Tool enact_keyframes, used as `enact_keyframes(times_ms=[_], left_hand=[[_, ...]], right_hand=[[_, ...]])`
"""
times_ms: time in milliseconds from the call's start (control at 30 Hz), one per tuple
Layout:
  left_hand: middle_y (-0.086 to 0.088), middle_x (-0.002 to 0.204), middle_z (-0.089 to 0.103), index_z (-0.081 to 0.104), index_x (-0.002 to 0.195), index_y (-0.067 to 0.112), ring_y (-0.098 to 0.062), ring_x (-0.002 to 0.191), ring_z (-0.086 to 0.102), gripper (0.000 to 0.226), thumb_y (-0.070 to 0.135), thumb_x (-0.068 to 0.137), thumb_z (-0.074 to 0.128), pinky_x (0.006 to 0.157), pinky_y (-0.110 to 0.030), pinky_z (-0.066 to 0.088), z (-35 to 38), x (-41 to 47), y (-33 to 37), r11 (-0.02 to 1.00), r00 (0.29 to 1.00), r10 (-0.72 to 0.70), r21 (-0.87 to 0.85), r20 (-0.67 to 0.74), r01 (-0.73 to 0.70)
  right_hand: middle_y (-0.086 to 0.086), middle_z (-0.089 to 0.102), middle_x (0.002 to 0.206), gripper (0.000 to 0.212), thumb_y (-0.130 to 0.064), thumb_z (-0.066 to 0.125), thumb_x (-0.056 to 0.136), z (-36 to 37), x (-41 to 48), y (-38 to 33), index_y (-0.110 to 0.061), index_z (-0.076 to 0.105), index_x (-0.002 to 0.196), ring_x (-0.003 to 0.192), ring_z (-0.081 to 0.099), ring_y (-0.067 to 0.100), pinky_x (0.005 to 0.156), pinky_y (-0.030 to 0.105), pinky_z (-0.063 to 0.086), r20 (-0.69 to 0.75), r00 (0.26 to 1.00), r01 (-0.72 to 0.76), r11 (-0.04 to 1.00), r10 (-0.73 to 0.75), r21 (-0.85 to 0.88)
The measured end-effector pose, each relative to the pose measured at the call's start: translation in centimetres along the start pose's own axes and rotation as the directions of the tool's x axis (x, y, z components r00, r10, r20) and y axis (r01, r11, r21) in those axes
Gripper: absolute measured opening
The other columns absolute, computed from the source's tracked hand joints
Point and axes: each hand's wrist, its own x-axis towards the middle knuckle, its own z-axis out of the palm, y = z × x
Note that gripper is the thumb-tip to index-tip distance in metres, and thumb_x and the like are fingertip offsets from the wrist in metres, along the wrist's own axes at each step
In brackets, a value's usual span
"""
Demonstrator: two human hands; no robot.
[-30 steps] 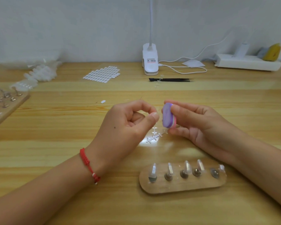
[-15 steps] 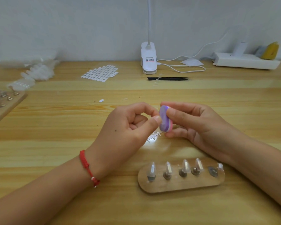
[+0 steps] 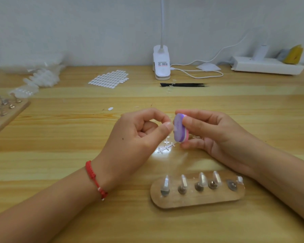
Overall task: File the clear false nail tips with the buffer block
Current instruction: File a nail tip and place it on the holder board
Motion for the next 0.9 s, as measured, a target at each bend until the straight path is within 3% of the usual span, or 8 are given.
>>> enact_keyframes(times_ms=[133, 200, 400, 500, 633, 733, 900], left_hand=[[0.013, 0.044, 0.022, 0.062, 0.074, 0.008, -0.004, 0.037, 0.018, 0.014, 0.01, 0.088, 0.062, 0.04, -0.009, 0.019, -0.1, 0.2, -0.1, 1.0, 0.997, 0.017, -0.019, -0.075, -0.018], [0.012, 0.044, 0.022, 0.063, 0.074, 0.008, -0.005, 0.037, 0.018, 0.013, 0.011, 0.087, 0.063, 0.039, -0.008, 0.019, -0.3, 0.4, -0.2, 0.999, 0.992, 0.016, -0.036, -0.123, -0.021], [0.011, 0.045, 0.024, 0.061, 0.066, 0.01, -0.005, 0.042, 0.019, 0.018, 0.01, 0.084, 0.066, 0.042, -0.011, 0.022, 0.4, 0.0, -0.3, 0.998, 0.998, 0.002, -0.055, -0.07, -0.006], [0.011, 0.045, 0.024, 0.061, 0.068, 0.007, -0.005, 0.041, 0.019, 0.017, 0.009, 0.085, 0.064, 0.042, -0.011, 0.022, 0.3, 0.2, -0.5, 0.998, 0.997, -0.013, -0.056, -0.073, 0.009], [0.012, 0.046, 0.023, 0.063, 0.07, 0.012, -0.004, 0.041, 0.019, 0.016, 0.01, 0.086, 0.066, 0.042, -0.009, 0.023, 0.4, 0.0, -0.5, 0.999, 0.999, 0.015, -0.038, -0.043, -0.017], [0.012, 0.047, 0.022, 0.065, 0.072, 0.015, -0.005, 0.042, 0.019, 0.013, 0.015, 0.085, 0.066, 0.042, -0.01, 0.022, 0.4, 0.2, -0.7, 0.999, 0.995, 0.008, -0.037, -0.096, -0.012], [0.013, 0.046, 0.022, 0.067, 0.071, 0.019, -0.004, 0.042, 0.019, 0.013, 0.017, 0.084, 0.067, 0.042, -0.011, 0.022, 0.5, 0.4, -1.1, 0.998, 0.993, -0.031, -0.065, -0.11, 0.023]], right_hand=[[0.003, 0.075, 0.083, 0.029, -0.018, 0.084, 0.063, 0.3, -0.1, 0.1, -0.017, 0.08, 0.091, 0.069, 0.07, 0.012, 0.059, 0.023, 0.057, 0.074, 0.997, 0.004, 0.997, 0.002, -0.081], [0.003, 0.075, 0.081, 0.028, -0.021, 0.08, 0.062, 0.3, -0.1, 0.2, -0.018, 0.08, 0.09, 0.068, 0.07, 0.012, 0.059, 0.023, 0.057, 0.055, 0.998, 0.008, 0.998, -0.004, -0.065], [0.012, 0.074, 0.082, 0.018, -0.01, 0.072, 0.065, 0.1, 0.1, 0.1, -0.012, 0.079, 0.082, 0.072, 0.073, 0.018, 0.06, 0.027, 0.058, -0.061, 0.998, 0.019, 0.987, -0.009, 0.159], [0.012, 0.073, 0.083, 0.02, -0.004, 0.073, 0.066, 0.4, 0.0, 0.1, -0.013, 0.079, 0.083, 0.072, 0.073, 0.024, 0.063, 0.03, 0.059, -0.008, 1.0, 0.003, 0.997, -0.003, 0.071], [0.015, 0.071, 0.086, 0.019, -0.004, 0.072, 0.067, -0.1, 0.1, 0.1, -0.01, 0.076, 0.085, 0.077, 0.073, 0.024, 0.065, 0.032, 0.059, -0.07, 0.997, 0.021, 0.978, -0.007, 0.207], [0.015, 0.072, 0.085, 0.02, -0.005, 0.077, 0.065, 0.3, 0.1, 0.2, -0.013, 0.078, 0.083, 0.075, 0.073, 0.026, 0.065, 0.031, 0.059, 0.005, 1.0, 0.009, 0.998, -0.009, 0.059], [0.015, 0.072, 0.084, 0.019, -0.003, 0.076, 0.065, 0.0, 0.1, 0.0, -0.013, 0.078, 0.081, 0.076, 0.073, 0.026, 0.066, 0.032, 0.059, -0.027, 1.0, 0.004, 0.981, 0.002, 0.196]])
